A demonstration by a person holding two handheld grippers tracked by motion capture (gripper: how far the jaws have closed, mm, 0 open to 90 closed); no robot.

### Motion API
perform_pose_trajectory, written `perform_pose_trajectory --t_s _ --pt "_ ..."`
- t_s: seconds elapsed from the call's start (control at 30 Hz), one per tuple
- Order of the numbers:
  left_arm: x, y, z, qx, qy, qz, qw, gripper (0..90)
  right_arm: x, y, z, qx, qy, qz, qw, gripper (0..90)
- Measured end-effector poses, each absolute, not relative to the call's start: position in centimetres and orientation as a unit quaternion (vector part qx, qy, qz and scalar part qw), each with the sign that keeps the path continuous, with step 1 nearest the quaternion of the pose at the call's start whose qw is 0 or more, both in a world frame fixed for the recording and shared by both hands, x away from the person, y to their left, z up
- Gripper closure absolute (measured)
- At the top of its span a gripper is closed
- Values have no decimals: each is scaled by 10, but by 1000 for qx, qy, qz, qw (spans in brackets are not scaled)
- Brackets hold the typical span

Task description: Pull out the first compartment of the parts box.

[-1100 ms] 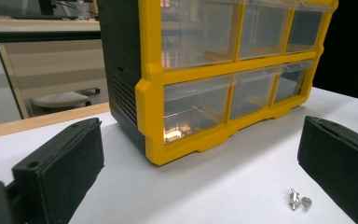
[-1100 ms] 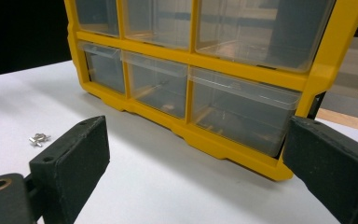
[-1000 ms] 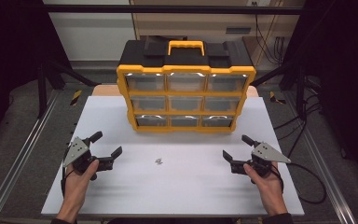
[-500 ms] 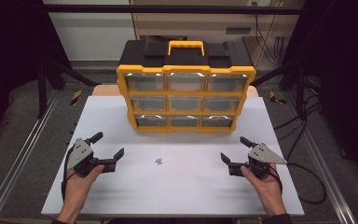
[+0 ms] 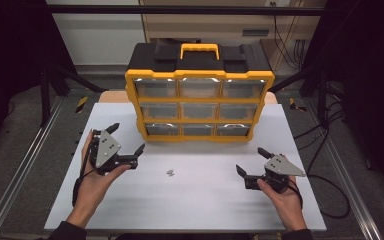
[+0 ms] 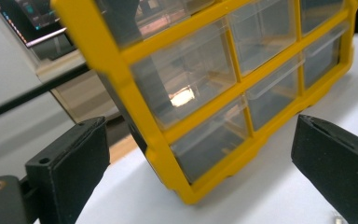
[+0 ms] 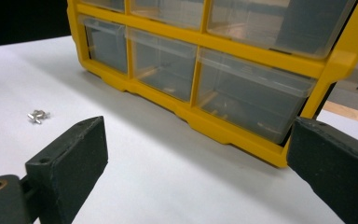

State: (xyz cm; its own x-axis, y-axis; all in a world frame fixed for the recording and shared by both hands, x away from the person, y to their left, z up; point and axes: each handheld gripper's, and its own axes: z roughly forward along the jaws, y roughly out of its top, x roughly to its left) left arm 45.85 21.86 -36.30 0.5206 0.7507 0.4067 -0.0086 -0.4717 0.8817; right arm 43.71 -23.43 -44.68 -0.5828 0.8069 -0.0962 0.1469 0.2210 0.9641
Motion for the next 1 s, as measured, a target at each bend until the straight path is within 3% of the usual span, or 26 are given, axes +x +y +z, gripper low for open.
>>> perform_pose_trajectory --t_s 0.43,1.0 --pt "476 164 -316 783 145 515 316 83 436 -234 -446 335 716 522 320 46" --pt "498 136 -309 777 103 567 251 160 437 -231 -448 336 723 512 318 50"
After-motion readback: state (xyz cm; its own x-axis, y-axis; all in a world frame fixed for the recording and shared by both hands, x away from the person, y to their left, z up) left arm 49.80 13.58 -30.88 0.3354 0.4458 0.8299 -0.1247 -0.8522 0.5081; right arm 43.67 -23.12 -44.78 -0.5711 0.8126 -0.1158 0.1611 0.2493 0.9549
